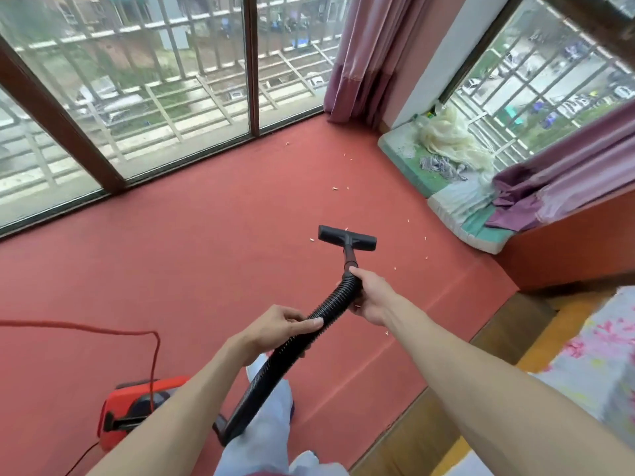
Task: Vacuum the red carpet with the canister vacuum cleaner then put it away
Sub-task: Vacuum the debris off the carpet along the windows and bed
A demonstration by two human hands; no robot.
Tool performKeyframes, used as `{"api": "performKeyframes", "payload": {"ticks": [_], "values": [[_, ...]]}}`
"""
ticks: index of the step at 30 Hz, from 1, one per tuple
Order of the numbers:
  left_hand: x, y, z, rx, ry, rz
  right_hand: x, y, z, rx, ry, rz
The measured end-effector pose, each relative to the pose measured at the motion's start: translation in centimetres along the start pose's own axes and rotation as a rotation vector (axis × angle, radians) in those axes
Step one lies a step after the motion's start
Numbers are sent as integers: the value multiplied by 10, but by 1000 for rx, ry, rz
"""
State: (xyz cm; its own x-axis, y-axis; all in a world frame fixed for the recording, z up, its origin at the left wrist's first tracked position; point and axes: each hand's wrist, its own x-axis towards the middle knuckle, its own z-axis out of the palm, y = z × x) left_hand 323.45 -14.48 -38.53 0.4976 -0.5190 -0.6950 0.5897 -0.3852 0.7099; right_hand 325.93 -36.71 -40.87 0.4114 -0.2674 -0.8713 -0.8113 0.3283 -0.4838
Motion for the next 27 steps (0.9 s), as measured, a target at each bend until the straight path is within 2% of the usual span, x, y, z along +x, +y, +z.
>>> {"api": "performKeyframes", "payload": {"ticks": [9, 16, 20, 27], "values": [[33, -2, -57, -134, 96, -97, 52, -12, 61, -45, 17, 129], [70, -24, -48, -185, 216, -184, 110, 11, 76, 50, 49, 183], [112, -55, -41, -134, 307, -231, 168, 41, 78, 115, 97, 206], [165, -107, -36, -359, 339, -375, 246, 84, 85, 59, 98, 214]]}}
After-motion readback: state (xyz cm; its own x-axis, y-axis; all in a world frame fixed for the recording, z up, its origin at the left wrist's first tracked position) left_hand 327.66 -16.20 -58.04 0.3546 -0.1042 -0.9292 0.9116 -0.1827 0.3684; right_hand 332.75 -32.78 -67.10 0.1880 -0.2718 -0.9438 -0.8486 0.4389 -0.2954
